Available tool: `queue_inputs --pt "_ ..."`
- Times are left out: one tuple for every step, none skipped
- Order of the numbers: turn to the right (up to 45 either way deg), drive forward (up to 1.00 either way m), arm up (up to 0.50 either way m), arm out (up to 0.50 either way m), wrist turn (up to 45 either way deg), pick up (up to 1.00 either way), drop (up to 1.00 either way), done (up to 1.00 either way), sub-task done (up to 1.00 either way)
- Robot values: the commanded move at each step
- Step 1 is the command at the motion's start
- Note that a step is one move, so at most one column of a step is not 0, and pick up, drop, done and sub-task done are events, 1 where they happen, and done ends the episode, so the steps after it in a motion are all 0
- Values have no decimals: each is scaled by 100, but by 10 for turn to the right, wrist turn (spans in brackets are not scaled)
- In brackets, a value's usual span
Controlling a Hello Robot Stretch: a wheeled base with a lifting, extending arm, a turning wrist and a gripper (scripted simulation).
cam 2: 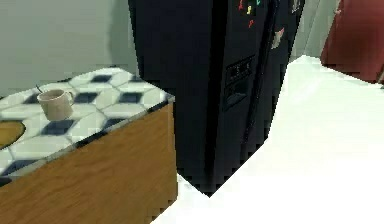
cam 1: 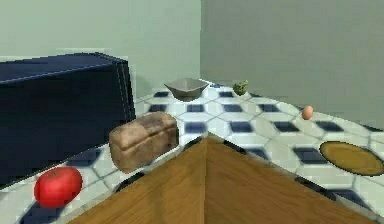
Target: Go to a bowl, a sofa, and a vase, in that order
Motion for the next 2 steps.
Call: queue_inputs --pt "0 0 0 0 0 0 0 0 100" --pt "-450 0 0 0 0 0 0 0 0"
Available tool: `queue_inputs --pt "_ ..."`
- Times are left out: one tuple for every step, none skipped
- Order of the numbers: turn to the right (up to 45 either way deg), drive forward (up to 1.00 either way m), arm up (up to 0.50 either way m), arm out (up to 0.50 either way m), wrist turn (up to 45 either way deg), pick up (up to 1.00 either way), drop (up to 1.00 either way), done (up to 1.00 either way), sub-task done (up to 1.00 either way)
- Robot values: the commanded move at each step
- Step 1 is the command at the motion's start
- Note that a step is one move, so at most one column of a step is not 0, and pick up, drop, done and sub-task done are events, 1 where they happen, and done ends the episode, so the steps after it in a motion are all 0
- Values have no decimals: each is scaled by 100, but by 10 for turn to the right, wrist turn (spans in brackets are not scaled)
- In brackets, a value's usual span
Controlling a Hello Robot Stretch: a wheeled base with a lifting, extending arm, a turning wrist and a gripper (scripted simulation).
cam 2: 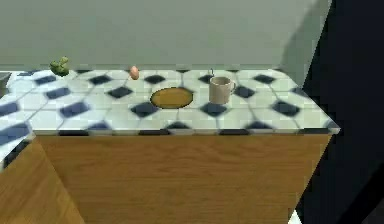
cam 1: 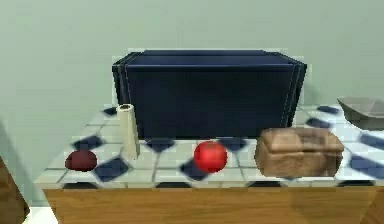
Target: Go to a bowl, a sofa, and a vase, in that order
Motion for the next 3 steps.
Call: queue_inputs --pt "-450 0 0 0 0 0 0 0 0" --pt "-450 0 0 0 0 0 0 0 0" --pt "-270 0 0 0 0 0 0 0 0"
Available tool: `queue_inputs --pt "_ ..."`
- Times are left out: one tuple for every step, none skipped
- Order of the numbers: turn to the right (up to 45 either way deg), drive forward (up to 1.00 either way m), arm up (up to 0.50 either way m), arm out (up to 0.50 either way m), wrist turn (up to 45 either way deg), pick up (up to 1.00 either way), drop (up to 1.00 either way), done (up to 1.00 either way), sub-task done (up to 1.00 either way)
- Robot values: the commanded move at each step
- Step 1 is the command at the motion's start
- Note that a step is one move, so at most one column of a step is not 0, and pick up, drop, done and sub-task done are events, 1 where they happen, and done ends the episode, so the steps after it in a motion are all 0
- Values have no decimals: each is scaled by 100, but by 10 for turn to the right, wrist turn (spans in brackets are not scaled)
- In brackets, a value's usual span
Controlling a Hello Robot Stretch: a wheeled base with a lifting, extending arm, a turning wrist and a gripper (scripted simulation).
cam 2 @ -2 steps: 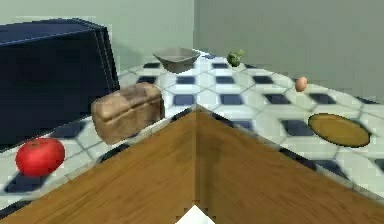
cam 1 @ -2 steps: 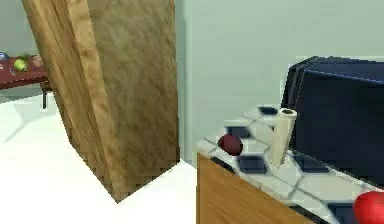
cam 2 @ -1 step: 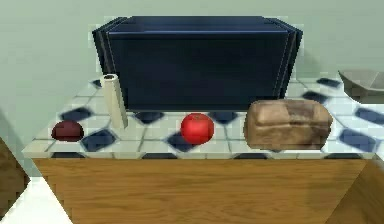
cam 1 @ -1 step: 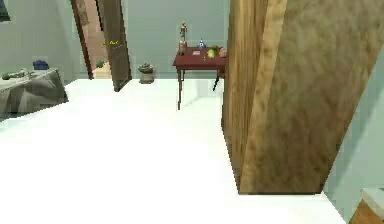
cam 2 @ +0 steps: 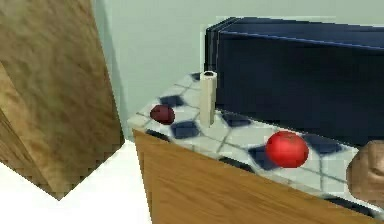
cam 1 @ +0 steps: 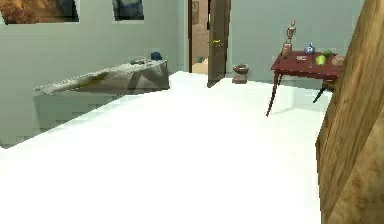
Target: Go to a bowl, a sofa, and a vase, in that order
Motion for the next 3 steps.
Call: queue_inputs --pt "0 100 0 0 0 0 0 0 0" --pt "0 100 0 0 0 0 0 0 0" --pt "0 100 0 0 0 0 0 0 0"
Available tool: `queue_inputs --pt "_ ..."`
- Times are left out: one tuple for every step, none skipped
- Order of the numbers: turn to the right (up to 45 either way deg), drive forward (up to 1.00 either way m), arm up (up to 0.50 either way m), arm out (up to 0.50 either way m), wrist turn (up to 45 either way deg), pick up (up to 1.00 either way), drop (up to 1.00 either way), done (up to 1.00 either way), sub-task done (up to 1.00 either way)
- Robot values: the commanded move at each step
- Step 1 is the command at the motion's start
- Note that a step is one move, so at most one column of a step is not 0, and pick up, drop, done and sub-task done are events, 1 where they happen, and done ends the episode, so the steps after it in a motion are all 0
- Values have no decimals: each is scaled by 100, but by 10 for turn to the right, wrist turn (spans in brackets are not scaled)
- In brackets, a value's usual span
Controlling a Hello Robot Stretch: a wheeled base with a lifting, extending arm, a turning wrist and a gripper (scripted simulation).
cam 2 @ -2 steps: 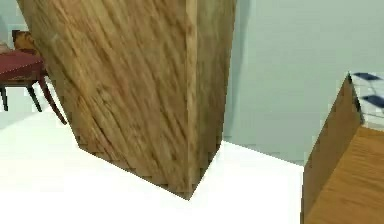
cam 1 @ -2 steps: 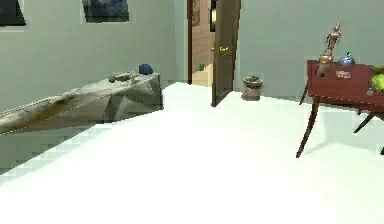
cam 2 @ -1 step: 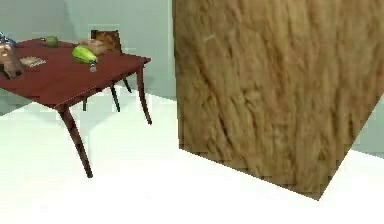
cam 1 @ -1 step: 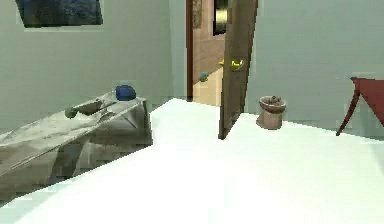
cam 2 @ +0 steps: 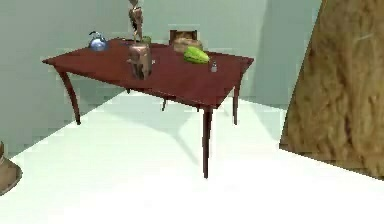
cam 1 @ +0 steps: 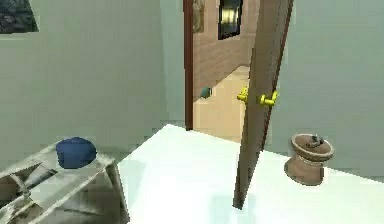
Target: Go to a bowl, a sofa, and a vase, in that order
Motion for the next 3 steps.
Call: queue_inputs --pt "0 100 0 0 0 0 0 0 0" --pt "0 20 0 0 0 0 0 0 0" --pt "-60 0 0 0 0 0 0 0 0"
